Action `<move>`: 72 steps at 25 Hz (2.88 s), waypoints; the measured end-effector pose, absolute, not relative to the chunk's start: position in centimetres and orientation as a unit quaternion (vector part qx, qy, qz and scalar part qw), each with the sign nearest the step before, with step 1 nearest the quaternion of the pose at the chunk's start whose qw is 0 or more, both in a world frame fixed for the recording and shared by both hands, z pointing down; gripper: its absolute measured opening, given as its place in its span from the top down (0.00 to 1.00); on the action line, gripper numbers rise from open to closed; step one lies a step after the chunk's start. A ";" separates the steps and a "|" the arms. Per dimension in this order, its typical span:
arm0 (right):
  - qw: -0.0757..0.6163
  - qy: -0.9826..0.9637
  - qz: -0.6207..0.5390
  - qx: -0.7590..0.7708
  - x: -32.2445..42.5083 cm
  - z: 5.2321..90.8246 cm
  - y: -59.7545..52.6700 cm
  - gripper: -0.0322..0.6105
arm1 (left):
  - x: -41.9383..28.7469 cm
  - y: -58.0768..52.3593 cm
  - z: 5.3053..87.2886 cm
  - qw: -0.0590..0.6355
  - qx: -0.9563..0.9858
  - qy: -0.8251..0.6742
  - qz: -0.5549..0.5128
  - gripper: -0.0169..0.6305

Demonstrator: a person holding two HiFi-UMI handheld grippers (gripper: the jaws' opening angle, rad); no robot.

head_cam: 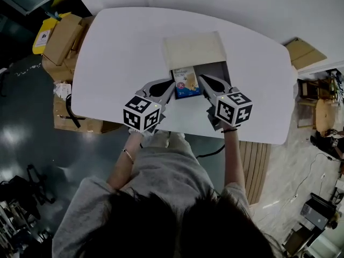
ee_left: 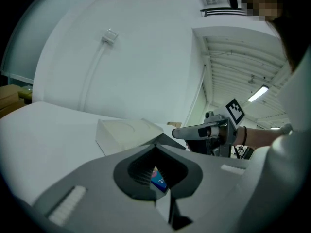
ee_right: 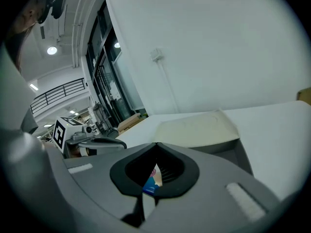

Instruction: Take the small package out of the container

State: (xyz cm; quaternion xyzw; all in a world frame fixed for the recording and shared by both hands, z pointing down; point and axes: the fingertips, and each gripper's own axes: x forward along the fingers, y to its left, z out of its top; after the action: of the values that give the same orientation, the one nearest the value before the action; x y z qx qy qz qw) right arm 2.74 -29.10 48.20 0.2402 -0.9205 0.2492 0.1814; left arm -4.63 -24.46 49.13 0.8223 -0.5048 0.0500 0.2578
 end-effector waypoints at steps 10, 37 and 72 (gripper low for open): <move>0.263 -0.906 0.284 0.169 1.8 50.9 -30.0 0.93 | -4.6 -25.0 51.3 0.290 0.801 -0.522 0.042 1.00; 0.416 -0.736 0.531 0.061 1.5 57.8 -31.0 0.69 | -5.7 -24.7 53.2 0.314 0.773 -0.551 0.022 1.00; 0.439 -0.664 0.606 0.006 1.7 58.4 -30.0 0.75 | -5.3 -25.3 53.0 0.318 0.768 -0.556 0.021 1.00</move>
State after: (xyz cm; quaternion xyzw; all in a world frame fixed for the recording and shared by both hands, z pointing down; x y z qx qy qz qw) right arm 1.72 -30.02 58.36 0.0064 -0.6638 0.6056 0.4387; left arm -5.35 -25.30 52.99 0.7681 -0.5555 0.0211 0.3177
